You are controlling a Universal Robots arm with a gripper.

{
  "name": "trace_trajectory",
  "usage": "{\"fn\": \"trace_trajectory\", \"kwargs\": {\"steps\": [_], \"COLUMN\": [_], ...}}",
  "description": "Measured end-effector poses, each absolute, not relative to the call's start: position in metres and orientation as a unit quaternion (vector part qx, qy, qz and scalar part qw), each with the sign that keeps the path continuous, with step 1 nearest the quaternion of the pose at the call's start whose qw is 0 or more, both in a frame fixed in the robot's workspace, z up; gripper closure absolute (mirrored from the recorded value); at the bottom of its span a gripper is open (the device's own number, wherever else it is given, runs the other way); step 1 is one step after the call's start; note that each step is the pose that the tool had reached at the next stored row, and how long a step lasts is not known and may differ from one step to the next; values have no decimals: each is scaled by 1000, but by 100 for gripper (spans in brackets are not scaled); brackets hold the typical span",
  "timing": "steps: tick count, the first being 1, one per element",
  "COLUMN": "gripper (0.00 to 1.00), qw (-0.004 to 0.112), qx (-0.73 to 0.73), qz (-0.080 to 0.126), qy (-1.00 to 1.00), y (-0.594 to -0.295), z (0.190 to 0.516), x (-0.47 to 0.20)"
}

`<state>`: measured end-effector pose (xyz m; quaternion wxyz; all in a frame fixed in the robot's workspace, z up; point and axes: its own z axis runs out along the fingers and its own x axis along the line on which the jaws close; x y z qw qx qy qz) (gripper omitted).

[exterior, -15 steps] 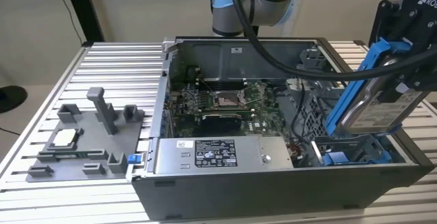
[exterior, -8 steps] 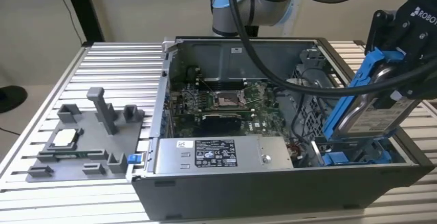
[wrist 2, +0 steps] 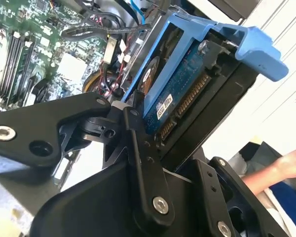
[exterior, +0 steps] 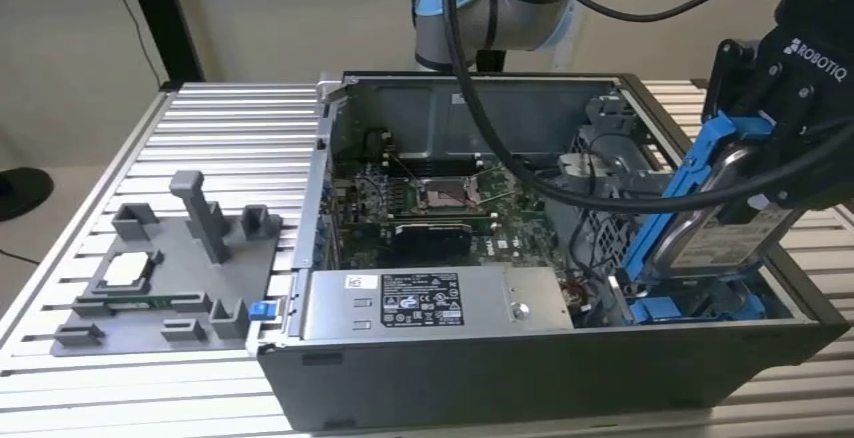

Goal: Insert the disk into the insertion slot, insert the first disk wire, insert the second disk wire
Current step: 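Insert the disk into the insertion slot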

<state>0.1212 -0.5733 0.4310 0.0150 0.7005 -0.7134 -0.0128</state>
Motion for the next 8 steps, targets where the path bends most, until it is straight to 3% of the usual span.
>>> {"fn": "trace_trajectory", "kwargs": {"steps": [8], "gripper": [100], "qw": [15], "qx": [701], "qz": [-13], "qy": [-713], "y": [-573], "z": [416], "x": [123]}}
